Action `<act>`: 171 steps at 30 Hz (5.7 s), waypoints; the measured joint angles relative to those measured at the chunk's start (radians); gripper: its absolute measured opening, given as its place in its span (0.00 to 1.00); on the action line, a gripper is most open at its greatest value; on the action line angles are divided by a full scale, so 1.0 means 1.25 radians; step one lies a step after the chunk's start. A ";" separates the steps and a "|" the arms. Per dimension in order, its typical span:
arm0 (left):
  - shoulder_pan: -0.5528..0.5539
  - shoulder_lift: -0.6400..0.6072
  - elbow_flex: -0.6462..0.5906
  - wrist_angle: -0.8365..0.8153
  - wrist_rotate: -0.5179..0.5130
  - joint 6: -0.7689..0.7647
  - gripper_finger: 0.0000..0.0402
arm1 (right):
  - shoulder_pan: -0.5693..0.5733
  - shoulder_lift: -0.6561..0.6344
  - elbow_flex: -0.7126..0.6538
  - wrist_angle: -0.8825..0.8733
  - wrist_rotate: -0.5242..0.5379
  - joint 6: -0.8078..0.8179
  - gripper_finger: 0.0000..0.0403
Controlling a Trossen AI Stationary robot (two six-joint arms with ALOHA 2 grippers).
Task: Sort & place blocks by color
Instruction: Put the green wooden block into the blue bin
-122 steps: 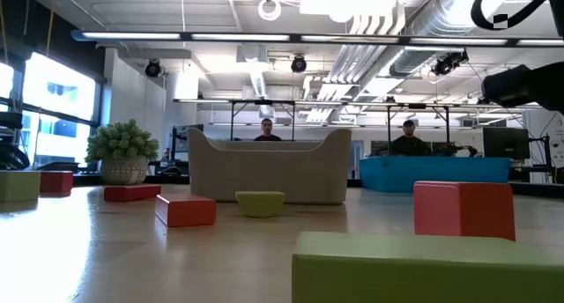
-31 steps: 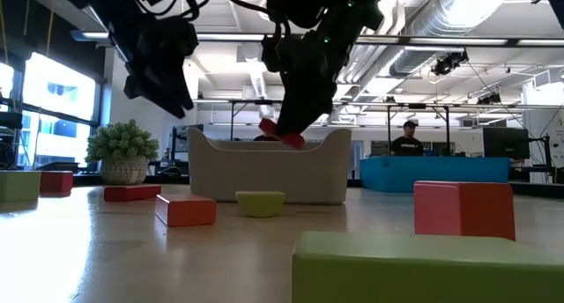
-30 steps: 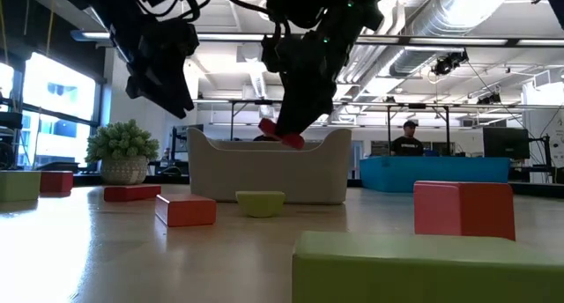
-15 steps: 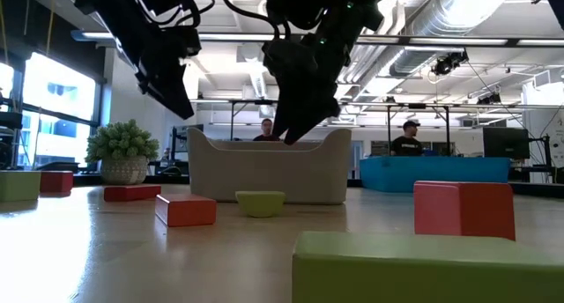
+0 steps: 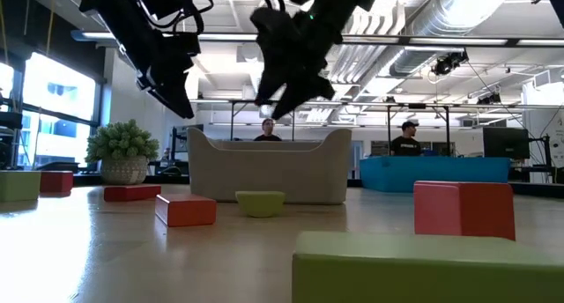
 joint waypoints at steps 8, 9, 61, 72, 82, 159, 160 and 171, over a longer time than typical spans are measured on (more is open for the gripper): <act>0.000 0.000 0.000 -0.104 -0.023 -0.043 0.43 | 0.003 -0.001 0.143 -0.099 0.058 -0.064 0.50; 0.000 0.000 0.000 -0.111 -0.018 -0.051 0.43 | 0.003 -0.001 0.161 -0.114 0.065 -0.073 0.50; -0.439 0.000 0.000 -0.468 0.245 -1.038 0.43 | -0.001 -0.002 0.354 -0.386 0.179 -0.399 0.50; -0.495 0.047 0.000 -0.459 0.232 -1.109 0.43 | -0.001 -0.002 0.354 -0.385 0.176 -0.399 0.50; -0.499 0.093 0.000 -0.423 0.233 -1.119 0.43 | -0.001 -0.002 0.354 -0.384 0.176 -0.399 0.50; -0.118 -0.157 -0.034 0.187 0.562 -0.528 0.27 | 0.060 -0.001 0.354 -0.221 0.006 -0.470 0.50; -0.107 -0.157 -0.034 0.207 0.581 -0.524 0.27 | 0.064 -0.001 0.354 -0.207 0.010 -0.480 0.50; -0.026 -0.157 -0.034 0.399 0.665 -0.545 0.27 | 0.104 -0.001 0.354 -0.140 0.157 -0.564 0.50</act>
